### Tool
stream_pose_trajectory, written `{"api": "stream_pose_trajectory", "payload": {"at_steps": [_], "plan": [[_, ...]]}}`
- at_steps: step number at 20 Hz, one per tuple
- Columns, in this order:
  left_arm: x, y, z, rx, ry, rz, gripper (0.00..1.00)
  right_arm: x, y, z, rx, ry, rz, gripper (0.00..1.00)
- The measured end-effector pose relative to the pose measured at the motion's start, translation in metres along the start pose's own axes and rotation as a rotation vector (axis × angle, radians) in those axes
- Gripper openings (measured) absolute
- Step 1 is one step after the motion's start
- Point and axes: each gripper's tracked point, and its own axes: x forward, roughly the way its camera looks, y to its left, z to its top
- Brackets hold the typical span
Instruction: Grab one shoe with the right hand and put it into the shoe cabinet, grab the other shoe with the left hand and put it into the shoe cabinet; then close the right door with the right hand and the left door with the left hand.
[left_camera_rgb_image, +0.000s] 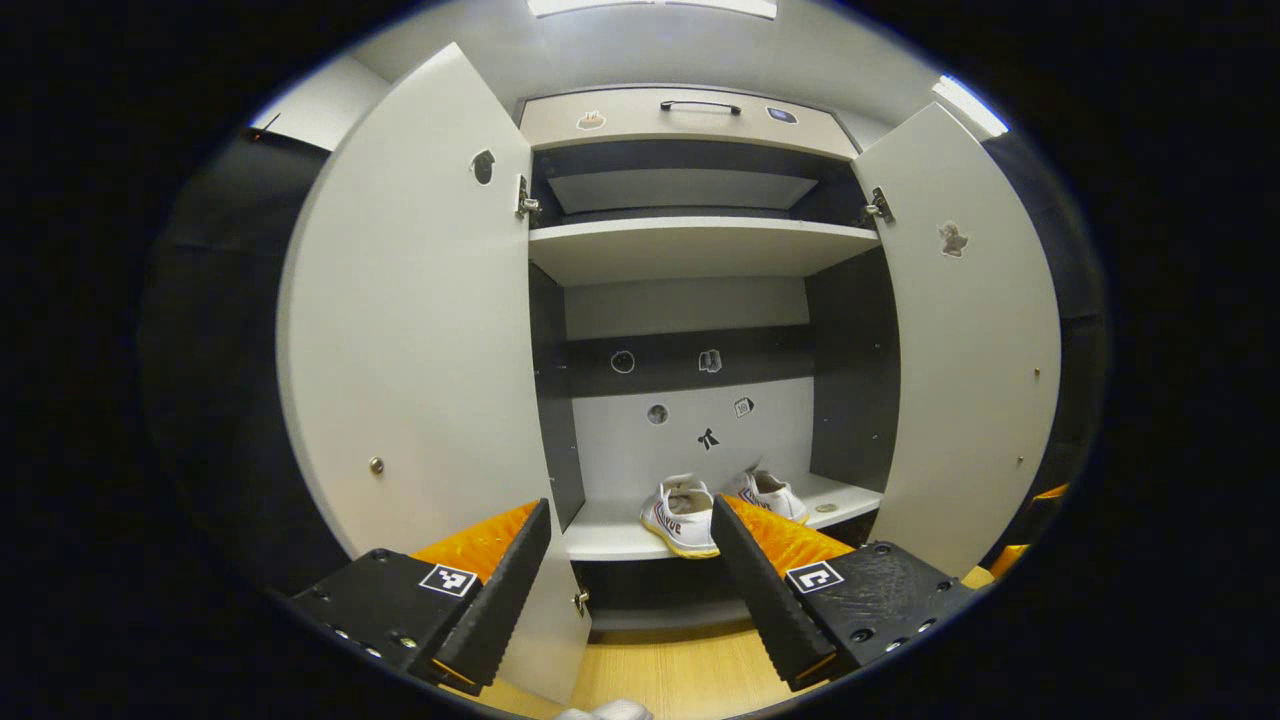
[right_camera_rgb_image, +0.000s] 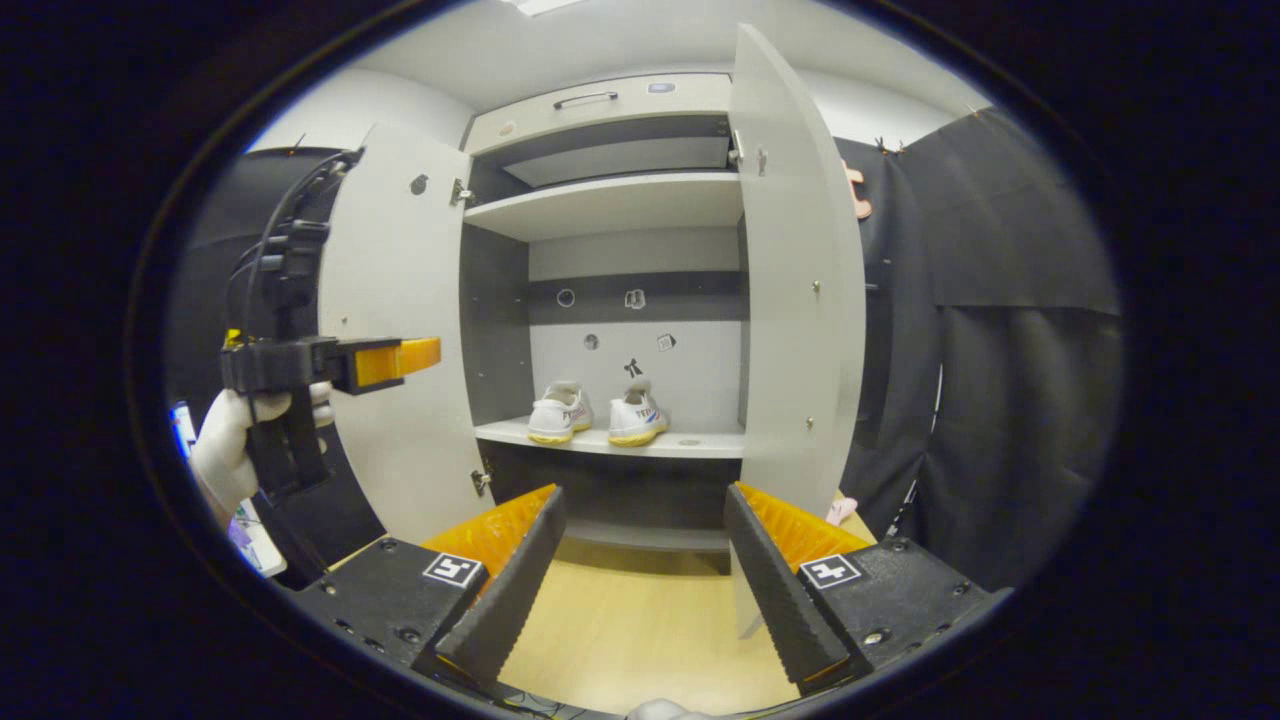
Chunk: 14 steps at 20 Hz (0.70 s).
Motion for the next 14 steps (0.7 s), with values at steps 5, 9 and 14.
{"api": "stream_pose_trajectory", "payload": {"at_steps": [5, 9, 14], "plan": [[-0.061, 0.006, -0.023, 0.003, -0.004, -0.003, 0.96, -0.019, -0.002, 0.001, -0.009, -0.017, -0.043, 1.00], [-0.092, 0.015, -0.050, -0.030, 0.031, 0.011, 0.96, -0.035, 0.000, -0.001, -0.007, -0.025, -0.060, 1.00], [-0.113, 0.020, -0.063, -0.042, 0.023, 0.019, 0.96, -0.046, -0.007, -0.003, -0.019, -0.024, -0.084, 1.00]]}}
